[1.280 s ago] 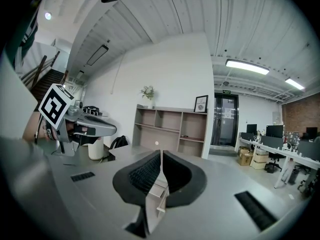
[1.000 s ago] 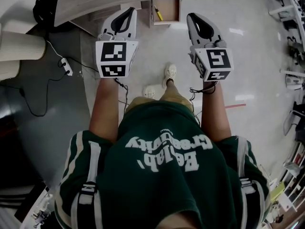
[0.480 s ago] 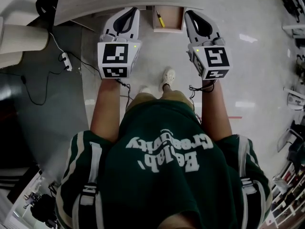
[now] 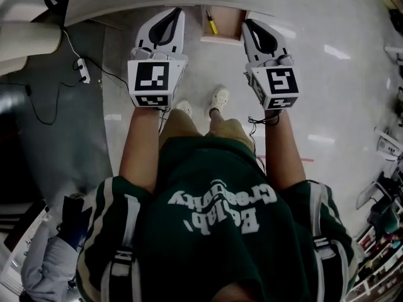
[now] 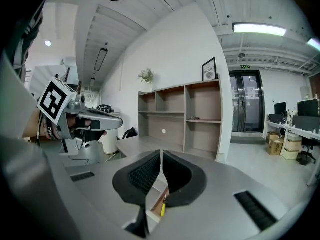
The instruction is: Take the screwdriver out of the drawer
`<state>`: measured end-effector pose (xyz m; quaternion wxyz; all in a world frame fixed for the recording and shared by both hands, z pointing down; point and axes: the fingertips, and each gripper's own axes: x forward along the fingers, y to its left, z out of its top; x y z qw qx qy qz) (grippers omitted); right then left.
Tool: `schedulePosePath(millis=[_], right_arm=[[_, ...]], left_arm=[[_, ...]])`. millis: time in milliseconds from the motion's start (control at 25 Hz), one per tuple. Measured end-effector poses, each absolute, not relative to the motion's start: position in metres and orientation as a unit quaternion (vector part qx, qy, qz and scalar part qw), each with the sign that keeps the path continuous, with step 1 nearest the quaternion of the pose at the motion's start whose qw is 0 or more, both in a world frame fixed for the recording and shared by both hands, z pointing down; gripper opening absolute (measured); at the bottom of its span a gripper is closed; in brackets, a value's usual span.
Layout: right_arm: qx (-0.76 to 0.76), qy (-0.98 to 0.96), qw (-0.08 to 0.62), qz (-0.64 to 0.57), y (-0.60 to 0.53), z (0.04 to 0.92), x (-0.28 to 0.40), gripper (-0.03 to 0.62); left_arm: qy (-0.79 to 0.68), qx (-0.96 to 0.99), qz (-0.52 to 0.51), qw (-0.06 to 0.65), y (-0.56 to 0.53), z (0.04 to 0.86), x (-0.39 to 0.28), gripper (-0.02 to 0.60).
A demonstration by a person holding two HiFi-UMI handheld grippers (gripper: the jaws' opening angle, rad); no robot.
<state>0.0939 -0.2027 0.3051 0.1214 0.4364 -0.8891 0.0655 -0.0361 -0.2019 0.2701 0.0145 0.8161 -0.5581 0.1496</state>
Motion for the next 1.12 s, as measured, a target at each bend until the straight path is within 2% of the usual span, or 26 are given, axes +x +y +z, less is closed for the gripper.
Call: schedulePosePath(millis=[280,640,920,1120], right_arm=[[0.424,-0.888,0.152,0.097,-0.226,0.377,0.070,0.038],[0.429,-0.875,0.194,0.113,-0.273,0.474,0.054,0.038],[0.433,-0.867,0.215,0.121,-0.291,0.527,0.061,0.038],[0.441,-0.858,0.225,0.137,-0.306,0.574,0.044,0.038]], left_arm=[[-0.559,0.814,0.159,0.010,-0.242,0.316,-0.053,0.018],[-0.529,0.829,0.173,0.057,-0.289,0.421,-0.071,0.018],[-0.508,0.841,0.170,0.076,-0.316,0.463,-0.053,0.018],[-0.499,0.845,0.171,0.085,-0.331,0.506,-0.066,0.018]])
